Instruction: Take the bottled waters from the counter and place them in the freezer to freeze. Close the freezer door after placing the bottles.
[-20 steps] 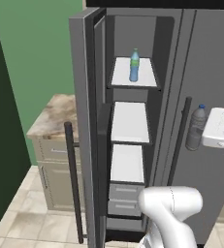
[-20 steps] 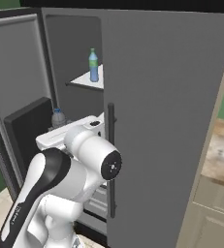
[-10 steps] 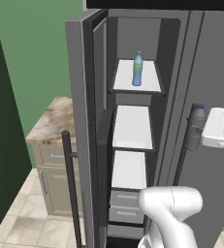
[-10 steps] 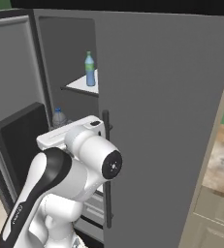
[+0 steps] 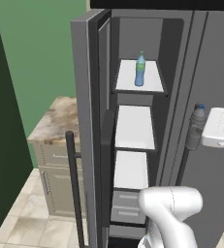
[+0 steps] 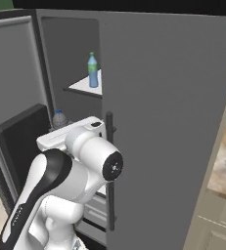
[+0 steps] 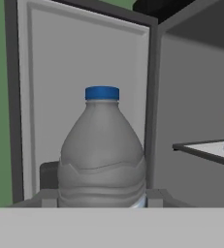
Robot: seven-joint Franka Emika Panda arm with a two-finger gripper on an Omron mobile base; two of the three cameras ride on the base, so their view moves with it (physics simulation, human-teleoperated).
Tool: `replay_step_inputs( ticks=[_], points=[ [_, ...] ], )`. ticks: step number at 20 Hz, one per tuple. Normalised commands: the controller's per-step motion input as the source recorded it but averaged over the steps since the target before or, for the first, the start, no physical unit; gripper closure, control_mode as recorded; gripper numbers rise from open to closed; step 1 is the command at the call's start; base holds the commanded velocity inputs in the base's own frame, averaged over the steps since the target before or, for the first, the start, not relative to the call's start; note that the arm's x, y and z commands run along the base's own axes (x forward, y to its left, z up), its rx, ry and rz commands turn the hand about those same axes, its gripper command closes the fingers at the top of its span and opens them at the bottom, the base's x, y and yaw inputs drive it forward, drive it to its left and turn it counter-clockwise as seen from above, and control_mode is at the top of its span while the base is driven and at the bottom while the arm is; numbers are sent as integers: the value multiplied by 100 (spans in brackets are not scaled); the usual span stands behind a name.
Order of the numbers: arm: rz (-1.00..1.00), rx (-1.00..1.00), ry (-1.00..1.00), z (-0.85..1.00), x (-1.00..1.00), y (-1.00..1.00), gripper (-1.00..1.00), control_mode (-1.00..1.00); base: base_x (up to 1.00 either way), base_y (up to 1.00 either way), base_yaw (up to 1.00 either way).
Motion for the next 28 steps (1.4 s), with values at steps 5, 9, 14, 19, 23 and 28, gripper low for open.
replay_step_inputs(
  ticks=[5,9,14,19,23,28],
  points=[
    [0,0,0,0,0,0,100,100,23,27,0],
    [0,0,0,0,0,0,100,100,34,24,0],
    [0,0,0,0,0,0,100,100,35,25,0],
    [0,0,0,0,0,0,100,100,21,16,0],
    [0,0,0,0,0,0,100,100,16,14,0],
    [-1,0,0,0,1,5,100,-100,6,11,0]
  ],
)
